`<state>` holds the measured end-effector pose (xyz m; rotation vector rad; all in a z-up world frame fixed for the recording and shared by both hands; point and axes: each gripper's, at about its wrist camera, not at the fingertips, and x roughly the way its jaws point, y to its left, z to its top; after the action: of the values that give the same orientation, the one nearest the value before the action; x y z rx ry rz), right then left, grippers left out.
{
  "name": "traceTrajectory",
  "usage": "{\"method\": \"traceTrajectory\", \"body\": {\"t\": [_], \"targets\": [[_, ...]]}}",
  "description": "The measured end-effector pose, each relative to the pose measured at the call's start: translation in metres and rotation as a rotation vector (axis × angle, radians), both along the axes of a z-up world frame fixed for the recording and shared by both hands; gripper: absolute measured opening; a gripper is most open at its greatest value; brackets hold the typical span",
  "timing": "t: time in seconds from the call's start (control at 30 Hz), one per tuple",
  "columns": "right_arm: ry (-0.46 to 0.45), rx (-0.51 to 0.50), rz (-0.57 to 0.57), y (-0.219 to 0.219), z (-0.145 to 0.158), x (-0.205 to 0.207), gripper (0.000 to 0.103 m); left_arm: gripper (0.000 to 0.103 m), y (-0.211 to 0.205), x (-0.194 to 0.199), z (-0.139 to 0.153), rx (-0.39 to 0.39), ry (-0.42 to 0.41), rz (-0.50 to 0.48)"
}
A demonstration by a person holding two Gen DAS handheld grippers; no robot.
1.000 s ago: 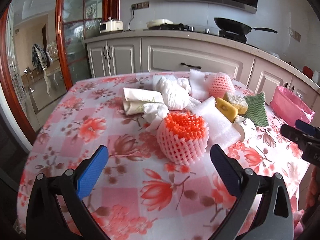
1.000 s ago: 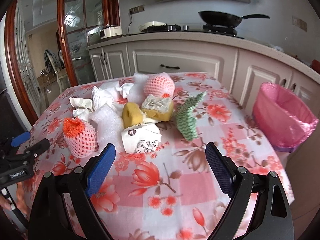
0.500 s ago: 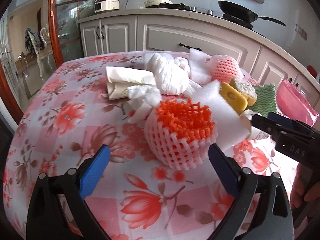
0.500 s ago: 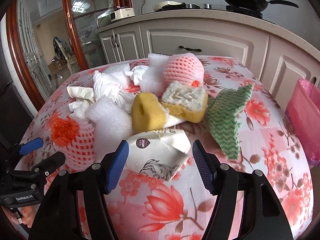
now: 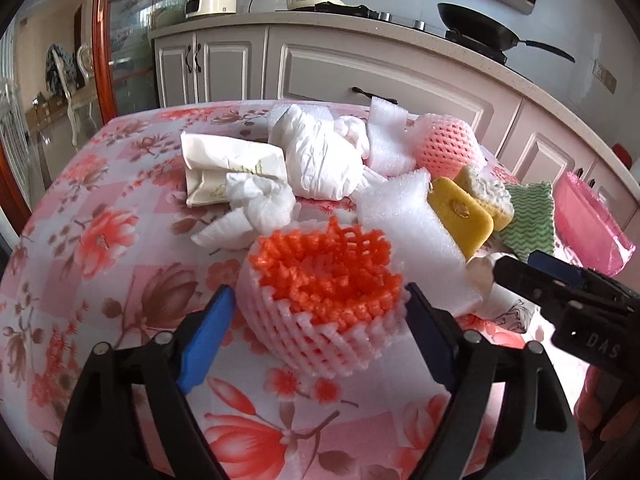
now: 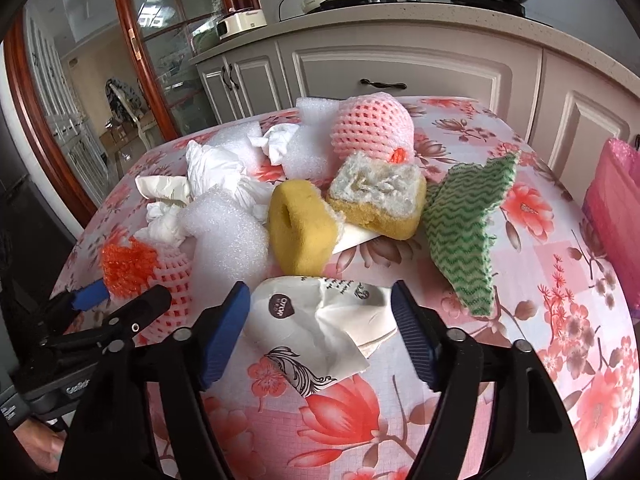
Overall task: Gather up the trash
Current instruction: 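Grasp the orange foam net with the left tool while the right grasps the paper packet, then drop the foam net into the pink bin with the left tool while the right drops the packet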
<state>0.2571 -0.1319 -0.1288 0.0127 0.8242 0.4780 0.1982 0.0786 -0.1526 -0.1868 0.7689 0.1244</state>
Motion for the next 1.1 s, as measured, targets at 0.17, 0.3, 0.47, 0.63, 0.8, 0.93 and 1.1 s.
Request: {"method": "traceTrajectory", "body": {"t": [0.17, 0.3, 0.47, 0.63, 0.8, 0.93, 1.1], "targets": [[-0.025, -0.016, 0.008, -0.007, 0.004, -0.014, 0.027, 0.054, -0.004, -0.004, 0.001, 0.024, -0.023, -0.044], [-0.037, -0.034, -0.012, -0.014, 0.008, -0.025, 0.037, 0.048, -0.006, -0.017, 0.007, 0.029, -0.061, -0.047], [-0.060, -0.002, -0.047, -0.017, 0.014, -0.029, 0.087, 0.045, 0.000, -0.037, 0.016, 0.026, -0.104, -0.011], [-0.012, -0.062, -0.052, 0.000, -0.007, -0.015, 0.087, 0.045, 0.005, -0.054, 0.026, 0.035, -0.134, 0.007], [0.016, -0.110, -0.068, 0.004, -0.026, 0.000, 0.087, 0.045, 0.013, -0.063, 0.026, 0.017, -0.129, 0.020], [0.030, -0.078, -0.063, 0.001, -0.030, 0.006, 0.081, 0.045, 0.015, -0.063, 0.022, 0.006, -0.114, 0.021], [-0.016, -0.078, -0.029, -0.002, -0.025, -0.001, 0.081, 0.045, 0.006, -0.062, 0.021, 0.013, -0.110, 0.002]]}}
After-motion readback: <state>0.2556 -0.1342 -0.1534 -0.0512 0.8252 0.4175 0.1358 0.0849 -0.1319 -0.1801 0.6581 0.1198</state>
